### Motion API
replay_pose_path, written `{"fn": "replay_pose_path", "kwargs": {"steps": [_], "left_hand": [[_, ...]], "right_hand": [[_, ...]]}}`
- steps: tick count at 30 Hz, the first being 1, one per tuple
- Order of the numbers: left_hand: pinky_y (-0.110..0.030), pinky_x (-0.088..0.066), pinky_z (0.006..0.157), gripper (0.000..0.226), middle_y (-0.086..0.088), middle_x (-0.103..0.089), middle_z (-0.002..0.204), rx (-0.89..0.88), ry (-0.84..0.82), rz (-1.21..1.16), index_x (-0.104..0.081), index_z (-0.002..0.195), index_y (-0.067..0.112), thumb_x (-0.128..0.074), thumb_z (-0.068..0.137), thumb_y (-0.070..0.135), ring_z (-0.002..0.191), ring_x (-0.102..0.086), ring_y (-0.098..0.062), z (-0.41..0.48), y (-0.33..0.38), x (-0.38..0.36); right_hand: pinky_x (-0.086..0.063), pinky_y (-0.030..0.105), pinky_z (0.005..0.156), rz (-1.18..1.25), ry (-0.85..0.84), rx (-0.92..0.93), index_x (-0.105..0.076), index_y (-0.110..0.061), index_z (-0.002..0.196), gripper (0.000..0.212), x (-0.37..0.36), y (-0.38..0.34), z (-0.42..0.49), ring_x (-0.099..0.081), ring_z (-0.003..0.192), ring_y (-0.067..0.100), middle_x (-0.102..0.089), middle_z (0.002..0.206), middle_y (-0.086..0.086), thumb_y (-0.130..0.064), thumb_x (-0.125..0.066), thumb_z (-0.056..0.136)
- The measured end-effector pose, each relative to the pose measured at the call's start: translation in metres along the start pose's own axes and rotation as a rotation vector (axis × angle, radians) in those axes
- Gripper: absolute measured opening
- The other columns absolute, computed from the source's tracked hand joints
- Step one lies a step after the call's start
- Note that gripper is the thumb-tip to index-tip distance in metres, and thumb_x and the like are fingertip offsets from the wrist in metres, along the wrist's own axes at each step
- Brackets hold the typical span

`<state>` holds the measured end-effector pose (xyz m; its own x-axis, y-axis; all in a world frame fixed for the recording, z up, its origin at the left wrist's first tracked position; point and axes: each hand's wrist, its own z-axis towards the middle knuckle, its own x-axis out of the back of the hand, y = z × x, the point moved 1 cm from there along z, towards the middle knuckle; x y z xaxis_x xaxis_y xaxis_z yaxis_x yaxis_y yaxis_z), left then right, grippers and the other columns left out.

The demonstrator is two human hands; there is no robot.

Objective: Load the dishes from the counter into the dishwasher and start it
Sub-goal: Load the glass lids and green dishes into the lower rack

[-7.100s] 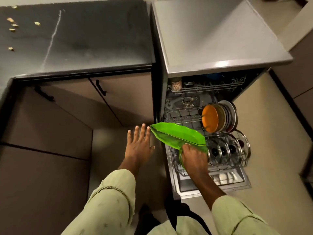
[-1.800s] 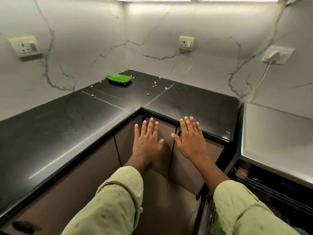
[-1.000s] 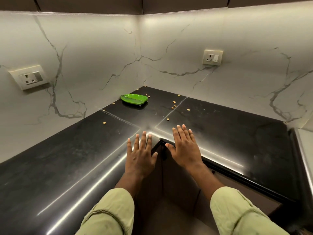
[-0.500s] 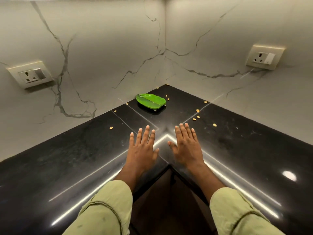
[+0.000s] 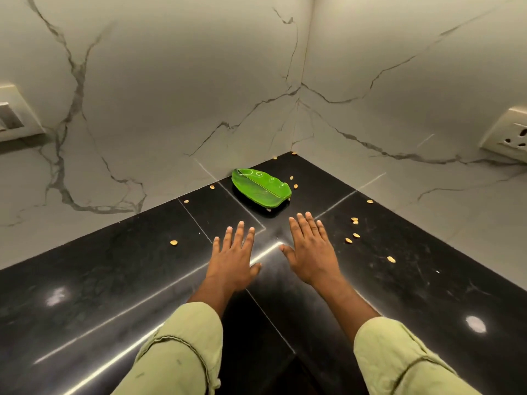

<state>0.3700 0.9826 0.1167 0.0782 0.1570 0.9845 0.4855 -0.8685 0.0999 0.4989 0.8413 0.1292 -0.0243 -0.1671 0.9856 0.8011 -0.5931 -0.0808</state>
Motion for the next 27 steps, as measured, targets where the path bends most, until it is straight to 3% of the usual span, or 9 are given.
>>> {"fn": "replay_pose_path", "kwargs": {"steps": [4, 9, 12, 16, 21, 27], "left_hand": [[-0.056, -0.002, 0.122, 0.098, -0.006, 0.024, 0.163, 0.009, -0.052, -0.010, 0.013, 0.157, 0.024, -0.054, 0.094, 0.056, 0.151, 0.015, -0.032, 0.053, -0.026, 0.004], [-0.064, -0.006, 0.118, 0.132, -0.007, 0.029, 0.161, 0.042, -0.361, 0.012, 0.016, 0.157, 0.023, -0.083, 0.073, 0.045, 0.149, 0.020, -0.037, 0.090, -0.048, -0.015], [-0.067, -0.011, 0.116, 0.139, -0.004, 0.025, 0.163, 0.083, -0.510, -0.084, 0.014, 0.157, 0.019, -0.090, 0.067, 0.034, 0.150, 0.016, -0.037, 0.114, -0.054, -0.018], [-0.068, -0.012, 0.116, 0.147, -0.004, 0.032, 0.160, 0.148, -0.587, -0.096, 0.018, 0.156, 0.016, -0.095, 0.061, 0.022, 0.148, 0.019, -0.042, 0.134, -0.045, -0.018], [-0.066, -0.009, 0.117, 0.149, -0.003, 0.035, 0.158, 0.174, -0.649, -0.111, 0.020, 0.155, 0.015, -0.095, 0.060, 0.017, 0.147, 0.021, -0.042, 0.141, -0.047, -0.020], [-0.068, -0.008, 0.116, 0.145, -0.004, 0.038, 0.156, 0.190, -0.682, -0.098, 0.022, 0.154, 0.015, -0.093, 0.065, 0.013, 0.146, 0.022, -0.044, 0.146, -0.045, -0.026]], "right_hand": [[0.007, 0.039, 0.122, 0.004, -0.043, -0.020, -0.002, -0.014, 0.156, 0.071, -0.012, -0.010, 0.047, 0.009, 0.151, 0.022, 0.000, 0.164, 0.007, -0.053, -0.026, 0.102], [0.004, 0.041, 0.122, -0.031, -0.117, 0.023, -0.005, -0.014, 0.157, 0.072, -0.032, -0.025, 0.095, 0.005, 0.151, 0.023, -0.004, 0.164, 0.009, -0.052, -0.030, 0.101], [0.003, 0.041, 0.122, -0.015, -0.149, 0.064, -0.009, -0.012, 0.156, 0.071, -0.045, -0.030, 0.131, 0.002, 0.151, 0.025, -0.007, 0.164, 0.011, -0.048, -0.036, 0.101], [-0.003, 0.043, 0.123, -0.043, -0.177, 0.074, -0.016, -0.008, 0.155, 0.068, -0.072, -0.029, 0.175, -0.006, 0.151, 0.027, -0.016, 0.162, 0.013, -0.040, -0.042, 0.100], [-0.018, 0.046, 0.120, -0.027, -0.241, -0.006, -0.023, -0.004, 0.151, 0.065, -0.100, -0.032, 0.222, -0.022, 0.146, 0.033, -0.030, 0.156, 0.017, -0.031, -0.049, 0.098], [-0.043, 0.047, 0.097, -0.144, -0.211, -0.092, -0.052, 0.000, 0.128, 0.036, -0.112, -0.036, 0.239, -0.052, 0.120, 0.041, -0.052, 0.134, 0.022, -0.006, -0.046, 0.092]]}}
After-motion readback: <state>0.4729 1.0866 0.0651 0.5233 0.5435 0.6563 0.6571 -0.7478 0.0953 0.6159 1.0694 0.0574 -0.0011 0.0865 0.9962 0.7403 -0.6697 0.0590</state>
